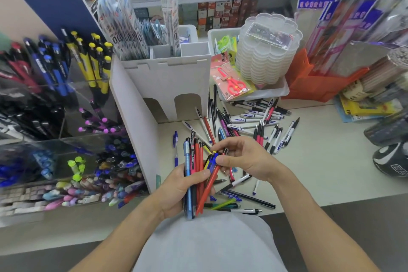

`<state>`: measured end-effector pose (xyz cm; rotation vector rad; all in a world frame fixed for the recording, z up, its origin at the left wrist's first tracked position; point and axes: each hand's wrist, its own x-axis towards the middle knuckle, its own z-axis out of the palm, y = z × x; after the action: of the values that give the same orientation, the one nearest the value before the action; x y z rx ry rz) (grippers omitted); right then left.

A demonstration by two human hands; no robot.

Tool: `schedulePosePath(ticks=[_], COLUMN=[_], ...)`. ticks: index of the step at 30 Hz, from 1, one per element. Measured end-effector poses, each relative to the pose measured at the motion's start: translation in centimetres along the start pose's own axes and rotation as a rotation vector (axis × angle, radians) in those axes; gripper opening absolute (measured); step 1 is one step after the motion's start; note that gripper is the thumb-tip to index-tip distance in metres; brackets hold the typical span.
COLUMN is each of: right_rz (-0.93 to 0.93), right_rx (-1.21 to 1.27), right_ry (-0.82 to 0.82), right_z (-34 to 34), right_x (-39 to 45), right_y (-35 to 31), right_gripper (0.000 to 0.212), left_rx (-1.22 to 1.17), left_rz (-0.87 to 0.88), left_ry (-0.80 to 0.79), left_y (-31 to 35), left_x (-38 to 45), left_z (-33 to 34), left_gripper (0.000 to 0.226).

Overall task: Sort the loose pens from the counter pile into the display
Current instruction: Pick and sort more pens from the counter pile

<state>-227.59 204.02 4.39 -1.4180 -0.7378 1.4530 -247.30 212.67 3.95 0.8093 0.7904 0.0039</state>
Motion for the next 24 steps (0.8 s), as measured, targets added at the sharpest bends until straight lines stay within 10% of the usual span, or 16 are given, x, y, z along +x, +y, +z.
schedulePosePath(ticks=[11,24], right_rz=[-0.107,-0.081], right_rx=[0.223,0.122], right_ry=[0.287,0.077], right_z=[-2.7,-4.4], right_x=[-0.3,-0.8], right_y=[-0.5,-2.4], right_gripper=[0.022,0.011], left_rx=[0.111,-0.039], left_rz=[0.015,0.052], left_ry=[-0.025,0.092], left_y=[0.4,0.3], left_x=[0.1,0.9], left_z=[-0.2,-0.3], left_gripper=[0.023,0.03])
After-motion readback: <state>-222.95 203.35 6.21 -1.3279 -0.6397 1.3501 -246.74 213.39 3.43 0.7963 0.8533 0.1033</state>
